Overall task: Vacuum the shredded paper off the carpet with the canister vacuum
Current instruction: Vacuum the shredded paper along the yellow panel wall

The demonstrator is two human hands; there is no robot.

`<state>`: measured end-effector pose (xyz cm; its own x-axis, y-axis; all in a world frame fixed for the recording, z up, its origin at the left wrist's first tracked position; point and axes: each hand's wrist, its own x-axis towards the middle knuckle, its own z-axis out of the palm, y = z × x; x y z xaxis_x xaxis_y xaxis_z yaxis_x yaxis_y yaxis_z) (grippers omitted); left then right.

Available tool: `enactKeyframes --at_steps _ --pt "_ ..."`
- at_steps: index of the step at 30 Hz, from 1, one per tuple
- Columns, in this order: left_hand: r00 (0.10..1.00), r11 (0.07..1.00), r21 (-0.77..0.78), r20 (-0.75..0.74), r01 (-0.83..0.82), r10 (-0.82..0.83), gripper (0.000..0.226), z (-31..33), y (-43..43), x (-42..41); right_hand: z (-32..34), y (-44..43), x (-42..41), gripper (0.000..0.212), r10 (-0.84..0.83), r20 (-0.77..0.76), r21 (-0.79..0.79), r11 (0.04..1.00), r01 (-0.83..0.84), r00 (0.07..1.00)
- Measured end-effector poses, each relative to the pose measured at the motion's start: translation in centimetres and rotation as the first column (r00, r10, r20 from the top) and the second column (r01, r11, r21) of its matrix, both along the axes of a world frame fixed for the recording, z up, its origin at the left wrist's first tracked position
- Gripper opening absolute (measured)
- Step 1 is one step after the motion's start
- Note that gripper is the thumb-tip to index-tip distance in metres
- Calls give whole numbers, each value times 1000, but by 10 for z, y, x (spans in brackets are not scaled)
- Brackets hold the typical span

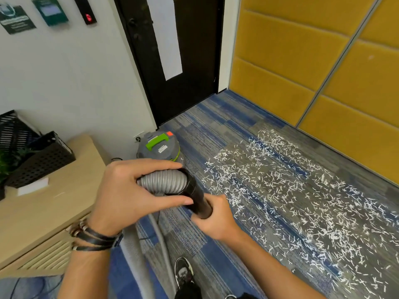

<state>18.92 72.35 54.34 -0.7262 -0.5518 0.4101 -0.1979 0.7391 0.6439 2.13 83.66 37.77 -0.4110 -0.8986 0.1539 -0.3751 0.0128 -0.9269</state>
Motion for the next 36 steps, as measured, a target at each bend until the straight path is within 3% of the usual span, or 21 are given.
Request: enactKeyframes --at_steps 4,9,13,16,21,24,28,31,36 --pt "1000 1000 -22 23 -15 15 60 3 -52 10 13 -55 8 24 -21 -16 -2 1000 21 1000" --pt "996 999 11 86 31 -32 56 -18 -96 17 -4 -105 15 42 10 12 89 996 -11 1000" --pt "993 991 81 41 106 -109 61 -20 -121 28 -14 -114 44 22 -48 84 104 994 39 995" --pt "983 977 112 4 180 -182 64 -16 -134 33 -13 -108 65 21 -100 121 74 993 91 988" --pt "972 955 185 -87 233 -220 61 -12 -151 34 4 -107 71 17 -162 39 85 984 158 986" --pt "976 961 182 -104 209 -193 60 -10 -156 36 10 -109 72 25 -178 0 73 981 177 984" --pt "978 979 109 -137 174 -159 57 -2 -154 30 17 -114 62 19 -212 -23 21 977 213 977" --pt "981 985 51 -116 165 -159 60 2 -155 24 21 -121 56 16 -224 -19 18 974 225 974" --pt "978 968 140 -34 210 -207 65 1 -169 20 24 -133 60 22 -194 16 64 979 193 981"
